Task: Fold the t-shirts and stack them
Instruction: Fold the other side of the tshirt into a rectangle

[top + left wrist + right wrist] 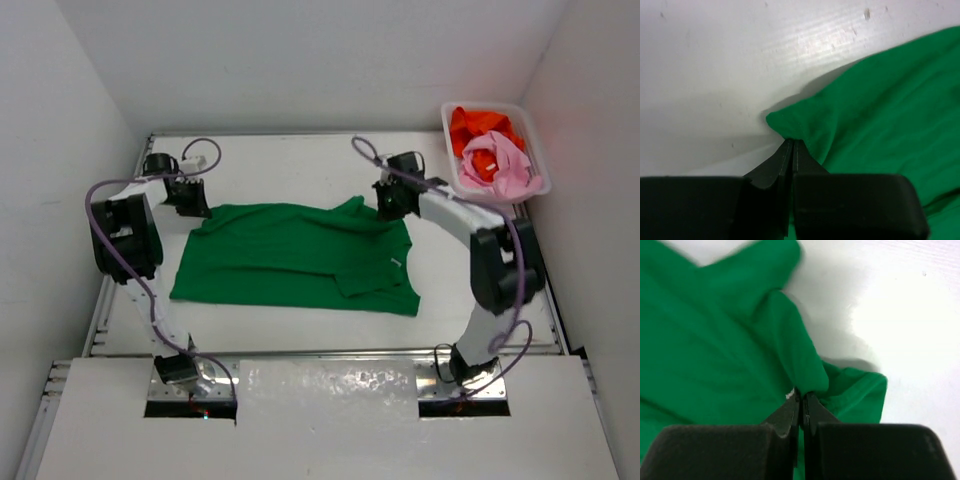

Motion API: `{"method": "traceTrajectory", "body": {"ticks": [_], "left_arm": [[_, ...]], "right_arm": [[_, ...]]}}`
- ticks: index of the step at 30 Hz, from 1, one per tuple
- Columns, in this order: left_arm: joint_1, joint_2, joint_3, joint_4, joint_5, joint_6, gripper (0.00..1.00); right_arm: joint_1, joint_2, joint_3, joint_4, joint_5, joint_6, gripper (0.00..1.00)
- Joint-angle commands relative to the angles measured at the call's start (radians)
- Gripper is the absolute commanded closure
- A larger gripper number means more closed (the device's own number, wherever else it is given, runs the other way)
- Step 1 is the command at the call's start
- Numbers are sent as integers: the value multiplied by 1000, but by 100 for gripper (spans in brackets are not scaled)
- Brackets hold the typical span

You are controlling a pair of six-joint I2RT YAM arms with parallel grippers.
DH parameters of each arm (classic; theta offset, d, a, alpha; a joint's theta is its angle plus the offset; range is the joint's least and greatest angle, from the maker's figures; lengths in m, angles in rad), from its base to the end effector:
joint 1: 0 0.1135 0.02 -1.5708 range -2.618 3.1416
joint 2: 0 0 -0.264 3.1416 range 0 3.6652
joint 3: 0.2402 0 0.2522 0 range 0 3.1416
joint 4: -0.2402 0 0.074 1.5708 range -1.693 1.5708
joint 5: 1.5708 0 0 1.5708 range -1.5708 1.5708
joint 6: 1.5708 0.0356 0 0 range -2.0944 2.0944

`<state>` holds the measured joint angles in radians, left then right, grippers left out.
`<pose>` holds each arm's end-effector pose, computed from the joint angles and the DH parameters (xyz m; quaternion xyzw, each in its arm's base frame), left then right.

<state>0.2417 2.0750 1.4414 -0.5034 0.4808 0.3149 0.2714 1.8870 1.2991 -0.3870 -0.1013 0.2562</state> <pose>0.4164 0.0857 0.1522 0.0859 0.9460 -0.1662 0.2648 0.3850 0.1109 0.1879 -0.0221 0.9546 0.1232 0.2704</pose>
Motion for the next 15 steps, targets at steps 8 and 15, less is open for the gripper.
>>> {"method": "traceTrajectory", "body": {"ticks": [8,15], "left_arm": [[-4,-214,-188,80,-91,116,100],[-4,-220,-199,66,-90,135,100]], "right_arm": [[437,-284,-392,99,316,-84,69],[546,-521,-484,145,213,-250,56]]}}
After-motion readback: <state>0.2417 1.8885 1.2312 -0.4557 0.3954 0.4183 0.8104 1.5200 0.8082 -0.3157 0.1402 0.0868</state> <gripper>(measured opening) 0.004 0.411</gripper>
